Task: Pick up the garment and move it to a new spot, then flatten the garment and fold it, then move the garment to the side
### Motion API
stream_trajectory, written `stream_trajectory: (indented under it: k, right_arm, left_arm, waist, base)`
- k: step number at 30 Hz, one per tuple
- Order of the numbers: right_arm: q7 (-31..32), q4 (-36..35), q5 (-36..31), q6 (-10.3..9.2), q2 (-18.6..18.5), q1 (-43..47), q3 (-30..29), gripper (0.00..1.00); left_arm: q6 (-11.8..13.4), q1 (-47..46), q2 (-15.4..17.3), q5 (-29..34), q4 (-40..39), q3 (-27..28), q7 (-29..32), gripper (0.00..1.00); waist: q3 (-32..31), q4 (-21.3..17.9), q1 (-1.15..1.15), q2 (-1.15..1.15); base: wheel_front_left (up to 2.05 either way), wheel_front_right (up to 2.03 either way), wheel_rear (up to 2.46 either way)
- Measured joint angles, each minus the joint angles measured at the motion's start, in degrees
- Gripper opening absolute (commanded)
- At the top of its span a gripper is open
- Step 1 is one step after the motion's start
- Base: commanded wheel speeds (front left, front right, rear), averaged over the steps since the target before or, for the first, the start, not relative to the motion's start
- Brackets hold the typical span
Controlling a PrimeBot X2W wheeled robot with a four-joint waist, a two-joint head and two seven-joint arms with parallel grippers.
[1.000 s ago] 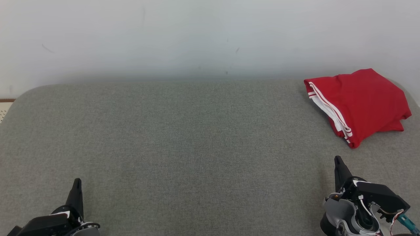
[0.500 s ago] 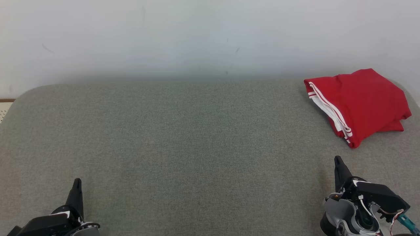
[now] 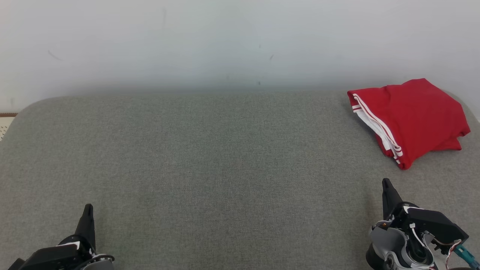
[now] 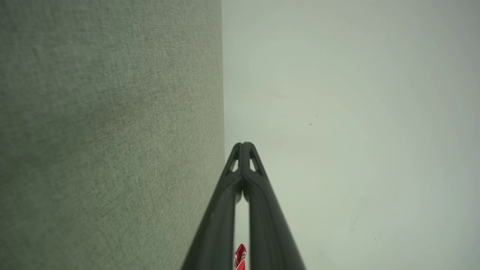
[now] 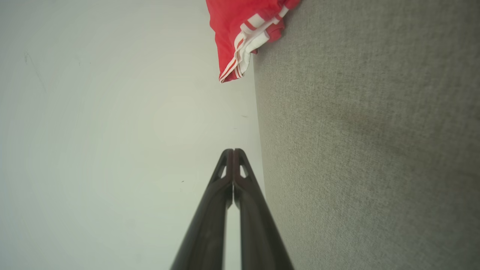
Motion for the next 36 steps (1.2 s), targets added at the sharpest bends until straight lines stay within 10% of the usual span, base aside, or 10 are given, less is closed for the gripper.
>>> stream_trajectory:
  k: [36]
  right_arm:
    - [-0.01, 0.02, 0.03, 0.00, 0.00, 0.00, 0.02, 0.00]
  left_arm:
    - [0.00, 0.00, 0.01, -0.01, 0.00, -0.01, 0.00, 0.00]
  waist:
    - [0.00, 0.00, 0.00, 0.00]
  base:
    - [0.00, 0.00, 0.00]
